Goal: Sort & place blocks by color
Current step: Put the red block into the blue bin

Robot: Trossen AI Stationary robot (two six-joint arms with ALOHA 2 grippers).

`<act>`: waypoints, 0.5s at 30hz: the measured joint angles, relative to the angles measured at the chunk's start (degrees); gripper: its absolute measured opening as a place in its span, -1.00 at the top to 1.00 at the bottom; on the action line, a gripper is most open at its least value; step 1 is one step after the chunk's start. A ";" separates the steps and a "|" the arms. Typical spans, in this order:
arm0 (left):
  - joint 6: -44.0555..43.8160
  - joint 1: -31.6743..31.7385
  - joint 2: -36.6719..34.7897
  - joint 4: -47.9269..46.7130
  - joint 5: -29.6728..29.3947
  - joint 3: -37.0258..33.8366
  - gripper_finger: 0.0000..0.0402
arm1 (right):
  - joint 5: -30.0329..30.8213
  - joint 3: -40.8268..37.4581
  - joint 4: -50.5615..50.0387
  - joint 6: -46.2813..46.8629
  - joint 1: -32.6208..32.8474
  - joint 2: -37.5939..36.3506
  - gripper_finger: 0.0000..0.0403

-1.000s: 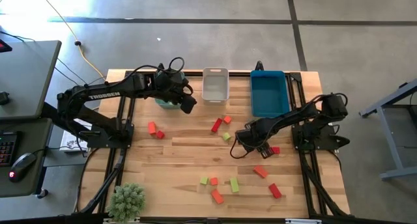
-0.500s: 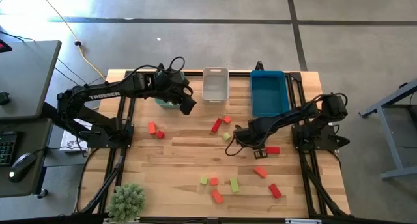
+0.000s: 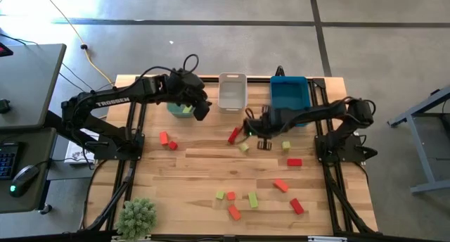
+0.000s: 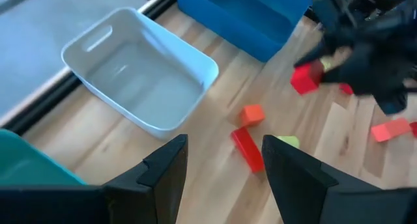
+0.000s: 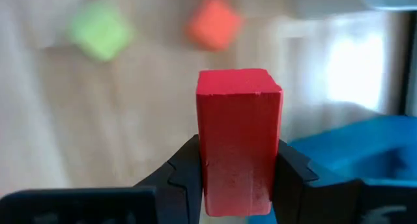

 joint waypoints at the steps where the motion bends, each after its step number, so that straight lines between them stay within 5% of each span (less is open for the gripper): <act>1: 0.62 0.21 0.00 0.11 0.02 0.00 0.06 | 1.12 0.99 -1.18 0.00 -1.05 0.00 0.47; 15: 1.83 3.99 0.01 0.71 0.00 0.00 0.06 | 7.36 10.18 -9.49 -8.63 -20.31 -0.18 0.47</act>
